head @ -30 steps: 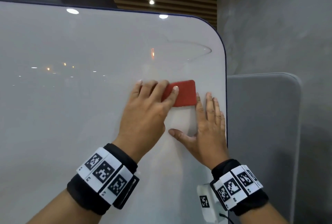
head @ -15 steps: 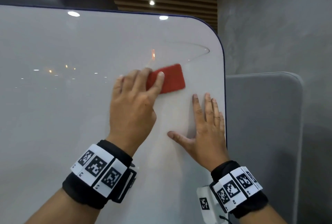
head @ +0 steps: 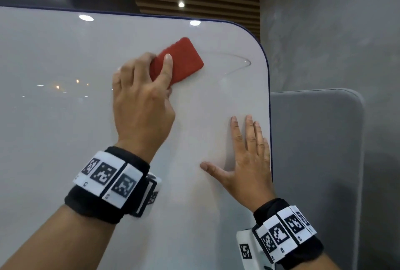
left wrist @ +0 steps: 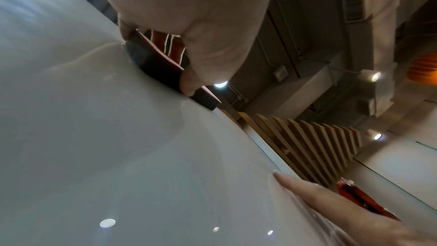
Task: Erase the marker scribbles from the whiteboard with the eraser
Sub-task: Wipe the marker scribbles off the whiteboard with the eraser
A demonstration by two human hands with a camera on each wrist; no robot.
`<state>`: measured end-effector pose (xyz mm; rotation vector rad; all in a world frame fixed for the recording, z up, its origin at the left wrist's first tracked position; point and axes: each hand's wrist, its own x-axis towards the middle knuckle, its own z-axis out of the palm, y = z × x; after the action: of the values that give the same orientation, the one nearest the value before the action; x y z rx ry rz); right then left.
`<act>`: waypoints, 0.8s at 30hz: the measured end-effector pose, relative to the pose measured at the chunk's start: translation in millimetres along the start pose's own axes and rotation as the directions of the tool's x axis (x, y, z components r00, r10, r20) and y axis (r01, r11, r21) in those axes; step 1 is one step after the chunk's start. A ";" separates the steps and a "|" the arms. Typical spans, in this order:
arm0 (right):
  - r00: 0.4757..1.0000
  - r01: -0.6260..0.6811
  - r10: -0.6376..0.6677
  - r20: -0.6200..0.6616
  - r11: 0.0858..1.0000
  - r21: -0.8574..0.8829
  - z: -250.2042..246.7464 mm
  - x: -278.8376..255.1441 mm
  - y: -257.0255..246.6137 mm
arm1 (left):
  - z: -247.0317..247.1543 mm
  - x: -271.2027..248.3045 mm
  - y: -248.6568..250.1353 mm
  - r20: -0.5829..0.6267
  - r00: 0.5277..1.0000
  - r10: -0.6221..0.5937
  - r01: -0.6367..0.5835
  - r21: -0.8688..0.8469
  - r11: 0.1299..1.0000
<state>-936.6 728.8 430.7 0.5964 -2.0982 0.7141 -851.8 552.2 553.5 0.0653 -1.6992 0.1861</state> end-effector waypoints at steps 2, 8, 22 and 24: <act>1.000 -0.007 0.007 0.000 1.000 -0.006 0.2 0.0 -1.0 | 0.3 2.2 3.8 0.019 0.999 0.047 -0.047 -0.002 0.999; 1.000 0.000 0.001 -0.007 1.000 0.017 -0.1 -1.0 -1.5 | 0.8 -20.7 -4.8 0.133 0.897 0.421 -0.410 -0.100 0.907; 0.891 0.391 -0.287 -0.352 0.880 0.271 -26.4 51.8 -60.6 | -17.9 -8.5 -15.8 0.289 0.947 0.141 -0.126 -0.071 0.989; 0.884 0.385 -0.287 -0.369 0.895 0.227 -27.8 56.5 -62.4 | -18.8 -7.9 -27.1 0.316 0.949 0.011 -0.025 0.042 0.999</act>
<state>-913.3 692.8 508.3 0.9176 -1.5361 0.8608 -828.2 528.1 550.4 0.1187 -2.0165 0.2377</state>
